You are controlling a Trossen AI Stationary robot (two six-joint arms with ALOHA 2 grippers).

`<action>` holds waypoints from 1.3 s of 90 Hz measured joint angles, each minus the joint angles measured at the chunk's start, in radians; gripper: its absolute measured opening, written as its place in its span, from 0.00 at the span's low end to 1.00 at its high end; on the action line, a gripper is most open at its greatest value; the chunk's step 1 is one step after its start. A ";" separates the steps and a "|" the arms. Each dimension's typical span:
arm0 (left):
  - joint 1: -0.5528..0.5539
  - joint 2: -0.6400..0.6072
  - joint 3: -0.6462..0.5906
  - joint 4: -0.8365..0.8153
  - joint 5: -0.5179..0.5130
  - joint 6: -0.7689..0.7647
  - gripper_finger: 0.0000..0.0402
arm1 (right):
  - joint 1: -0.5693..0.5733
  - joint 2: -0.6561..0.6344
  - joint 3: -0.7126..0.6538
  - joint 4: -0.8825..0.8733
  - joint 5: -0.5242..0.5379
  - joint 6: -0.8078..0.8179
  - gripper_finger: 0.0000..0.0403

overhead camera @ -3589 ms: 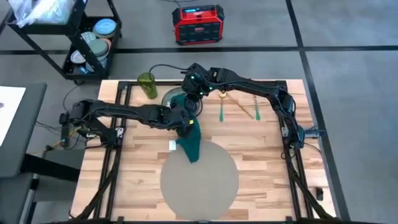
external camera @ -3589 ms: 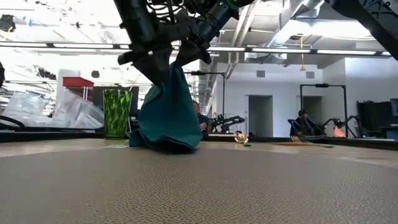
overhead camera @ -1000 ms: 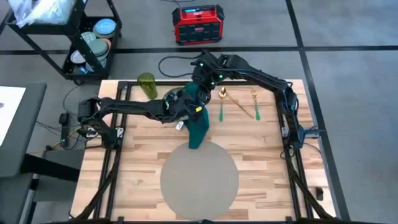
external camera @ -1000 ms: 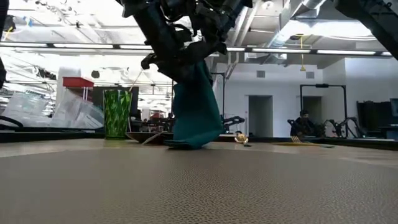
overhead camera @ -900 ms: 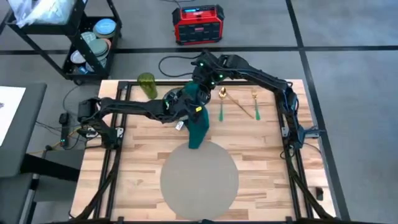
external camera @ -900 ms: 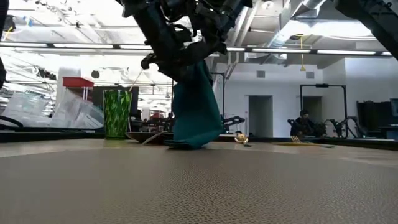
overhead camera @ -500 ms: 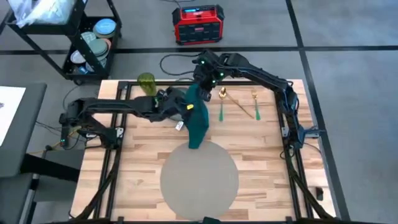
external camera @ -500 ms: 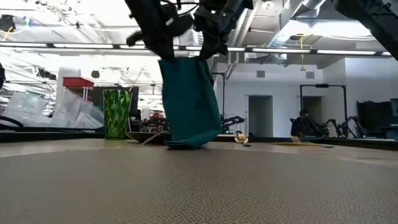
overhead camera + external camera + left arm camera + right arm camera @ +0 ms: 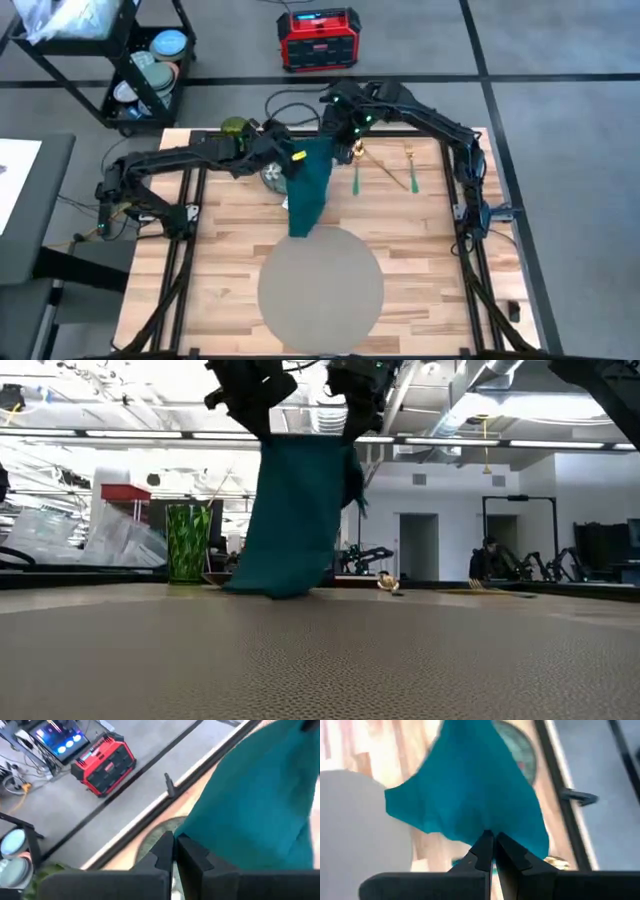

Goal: Set table place
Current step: Fold the green napkin

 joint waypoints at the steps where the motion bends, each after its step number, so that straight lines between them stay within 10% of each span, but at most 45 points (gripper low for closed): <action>1: 0.000 0.000 0.004 -0.002 0.000 0.004 0.00 | -0.002 -0.002 0.001 -0.007 0.000 0.005 0.00; 46: -0.155 0.001 0.077 -0.022 0.149 -0.086 0.00 | 0.175 -0.149 0.002 -0.096 0.012 0.210 0.00; 73: -0.203 0.099 0.078 0.103 0.264 0.160 0.09 | 0.225 -0.132 0.001 -0.077 0.015 0.235 0.00; 117: -0.219 0.139 0.077 0.142 0.309 -0.169 0.30 | 0.144 -0.072 0.000 -0.034 0.027 0.124 0.00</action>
